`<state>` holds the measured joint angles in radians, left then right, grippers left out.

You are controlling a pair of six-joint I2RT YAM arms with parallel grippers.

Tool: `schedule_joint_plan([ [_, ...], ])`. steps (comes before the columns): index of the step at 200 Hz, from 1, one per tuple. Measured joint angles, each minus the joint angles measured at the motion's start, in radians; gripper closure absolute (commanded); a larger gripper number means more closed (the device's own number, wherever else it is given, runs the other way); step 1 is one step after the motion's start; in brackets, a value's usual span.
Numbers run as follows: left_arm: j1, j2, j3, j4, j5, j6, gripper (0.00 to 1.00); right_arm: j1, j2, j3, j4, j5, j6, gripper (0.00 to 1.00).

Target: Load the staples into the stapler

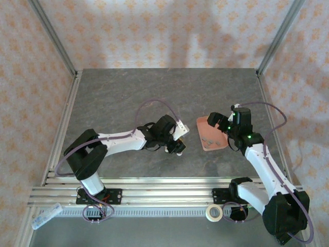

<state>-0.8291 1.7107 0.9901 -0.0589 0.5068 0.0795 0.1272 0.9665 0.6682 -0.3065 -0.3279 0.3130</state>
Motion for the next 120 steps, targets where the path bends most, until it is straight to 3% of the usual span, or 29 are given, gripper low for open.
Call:
schedule_joint_plan([
  [58, -0.014, 0.094, -0.003, 0.084, -0.030, 0.019, 0.69, 0.000, -0.024, -0.007, -0.002, -0.006, 0.000, 0.00],
  [120, -0.020, 0.023, -0.013, 0.031, -0.050, -0.010, 0.45, 0.000, -0.031, -0.006, -0.011, -0.016, 0.000, 0.00],
])
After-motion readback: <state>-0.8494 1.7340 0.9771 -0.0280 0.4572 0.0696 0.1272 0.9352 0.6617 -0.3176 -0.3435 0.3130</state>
